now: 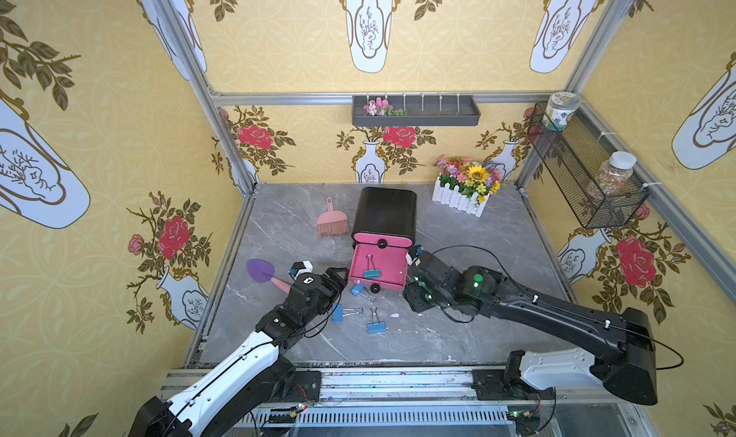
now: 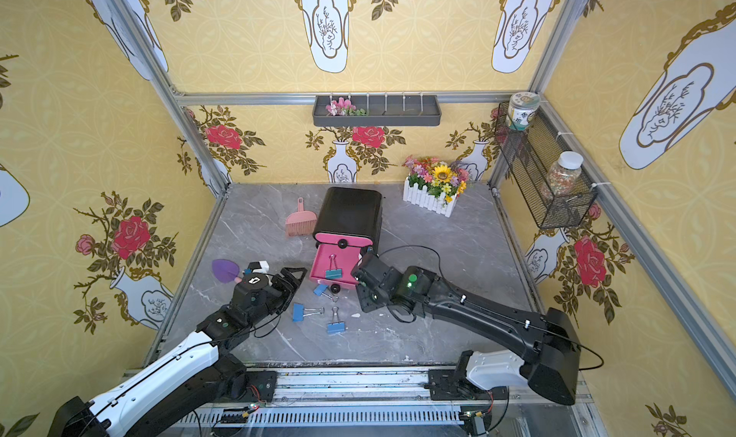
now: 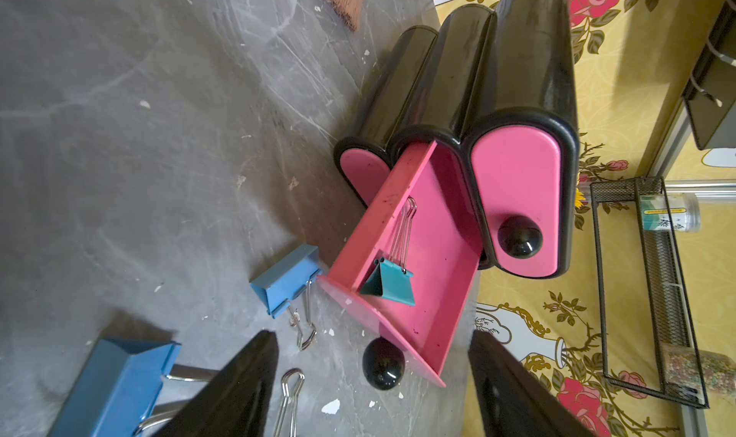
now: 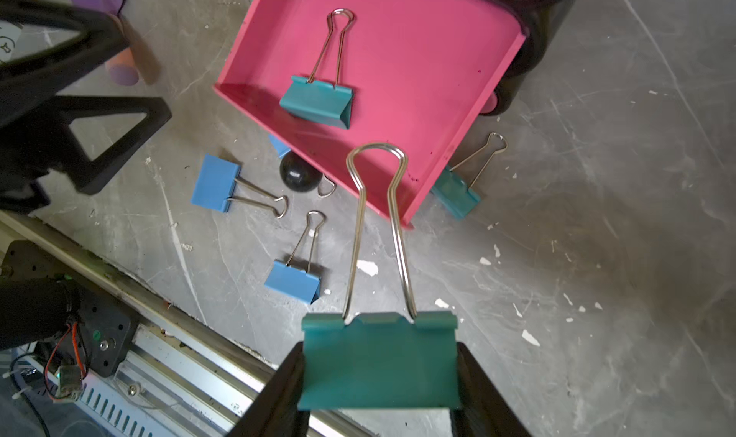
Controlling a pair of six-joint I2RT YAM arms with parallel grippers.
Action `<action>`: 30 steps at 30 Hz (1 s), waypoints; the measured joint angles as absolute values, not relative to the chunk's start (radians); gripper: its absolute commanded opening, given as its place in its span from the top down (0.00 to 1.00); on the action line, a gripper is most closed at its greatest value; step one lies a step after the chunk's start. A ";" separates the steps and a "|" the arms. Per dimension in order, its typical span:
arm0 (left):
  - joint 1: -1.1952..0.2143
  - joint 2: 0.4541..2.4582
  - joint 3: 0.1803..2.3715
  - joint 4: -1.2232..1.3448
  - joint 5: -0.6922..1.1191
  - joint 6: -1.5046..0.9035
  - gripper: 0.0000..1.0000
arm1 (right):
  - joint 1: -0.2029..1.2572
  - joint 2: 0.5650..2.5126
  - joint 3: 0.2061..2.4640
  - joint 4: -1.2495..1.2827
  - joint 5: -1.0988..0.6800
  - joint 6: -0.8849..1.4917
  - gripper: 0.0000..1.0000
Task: Put the binder clips in the drawer according to color
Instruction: Place the binder clip in the drawer.
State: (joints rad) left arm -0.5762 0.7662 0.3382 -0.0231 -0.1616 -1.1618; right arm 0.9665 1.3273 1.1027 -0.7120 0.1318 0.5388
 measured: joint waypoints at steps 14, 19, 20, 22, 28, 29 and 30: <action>-0.571 0.724 0.329 -0.052 -0.162 -1.164 0.19 | 0.889 1.587 1.241 -0.619 0.008 0.377 0.60; -0.570 0.723 0.328 -0.052 -0.162 -1.175 0.19 | 0.883 1.625 1.268 -0.601 0.034 0.369 0.58; -0.570 0.723 0.328 -0.052 -0.162 -1.175 0.19 | 0.883 1.634 1.274 -0.599 0.039 0.369 0.58; -0.570 0.724 0.327 -0.052 -0.161 -1.175 0.19 | 0.881 1.653 1.287 -0.598 0.052 0.370 0.57; -0.570 0.722 0.327 -0.052 -0.161 -1.178 0.19 | 0.870 1.695 1.318 -0.586 0.072 0.370 0.54; -0.570 0.722 0.327 -0.052 -0.161 -1.178 0.19 | 0.870 1.698 1.321 -0.582 0.075 0.370 0.53; -0.570 0.722 0.327 -0.052 -0.161 -1.179 0.19 | 0.868 1.703 1.326 -0.577 0.079 0.371 0.52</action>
State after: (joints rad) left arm -0.5697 0.7216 0.3267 -0.0525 -0.1608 -1.1786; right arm 0.8677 1.7027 1.3258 -0.5766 0.0792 0.3706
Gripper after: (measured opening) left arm 0.814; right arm 0.532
